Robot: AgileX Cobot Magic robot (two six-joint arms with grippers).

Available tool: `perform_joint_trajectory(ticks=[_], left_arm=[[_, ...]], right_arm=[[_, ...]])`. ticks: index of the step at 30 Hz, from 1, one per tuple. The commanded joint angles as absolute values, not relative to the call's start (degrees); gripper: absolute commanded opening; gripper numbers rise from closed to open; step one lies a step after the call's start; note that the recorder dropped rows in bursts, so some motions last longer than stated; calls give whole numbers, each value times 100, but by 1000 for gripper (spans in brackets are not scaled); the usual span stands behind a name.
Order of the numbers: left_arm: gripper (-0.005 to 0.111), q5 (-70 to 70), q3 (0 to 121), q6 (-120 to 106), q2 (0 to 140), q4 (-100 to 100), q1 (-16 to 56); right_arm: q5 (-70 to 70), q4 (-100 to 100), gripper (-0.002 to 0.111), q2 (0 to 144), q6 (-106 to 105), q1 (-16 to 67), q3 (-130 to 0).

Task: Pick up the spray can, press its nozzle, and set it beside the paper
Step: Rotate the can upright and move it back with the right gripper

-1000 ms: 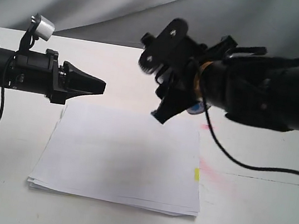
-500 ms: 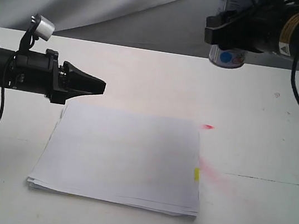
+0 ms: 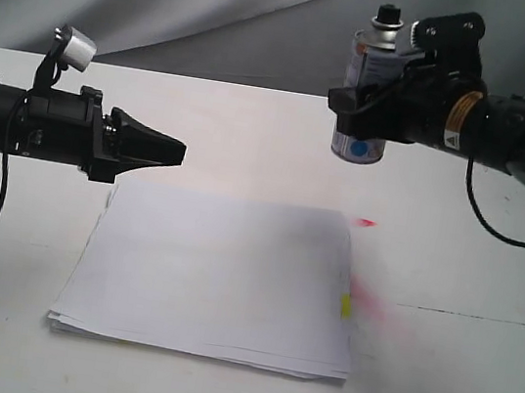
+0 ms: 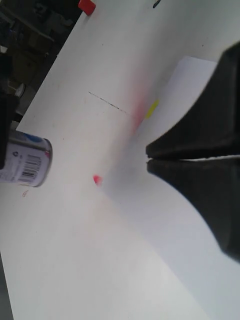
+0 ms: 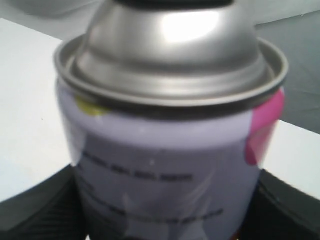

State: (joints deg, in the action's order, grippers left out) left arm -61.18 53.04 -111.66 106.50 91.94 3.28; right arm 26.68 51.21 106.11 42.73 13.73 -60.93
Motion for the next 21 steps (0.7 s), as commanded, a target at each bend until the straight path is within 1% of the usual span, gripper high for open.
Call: perform_joint_trajectory(ticks=[1, 4, 9, 21], left_arm=[[0, -6126, 5285, -11182, 10593, 9268, 337], [0, -6126, 5285, -11218, 10593, 9268, 337], [0, -6126, 5285, -11244, 10593, 9268, 337], [0, -6126, 5285, -11375, 10593, 9268, 337]], right_arm=[[3389, 4357, 0, 11014, 3155, 1245, -6149], [3775, 3646, 0, 11255, 2389, 1245, -6149], [4232, 2858, 0, 11624, 1776, 1245, -6149], [4659, 2483, 0, 12308, 1541, 1245, -6149]])
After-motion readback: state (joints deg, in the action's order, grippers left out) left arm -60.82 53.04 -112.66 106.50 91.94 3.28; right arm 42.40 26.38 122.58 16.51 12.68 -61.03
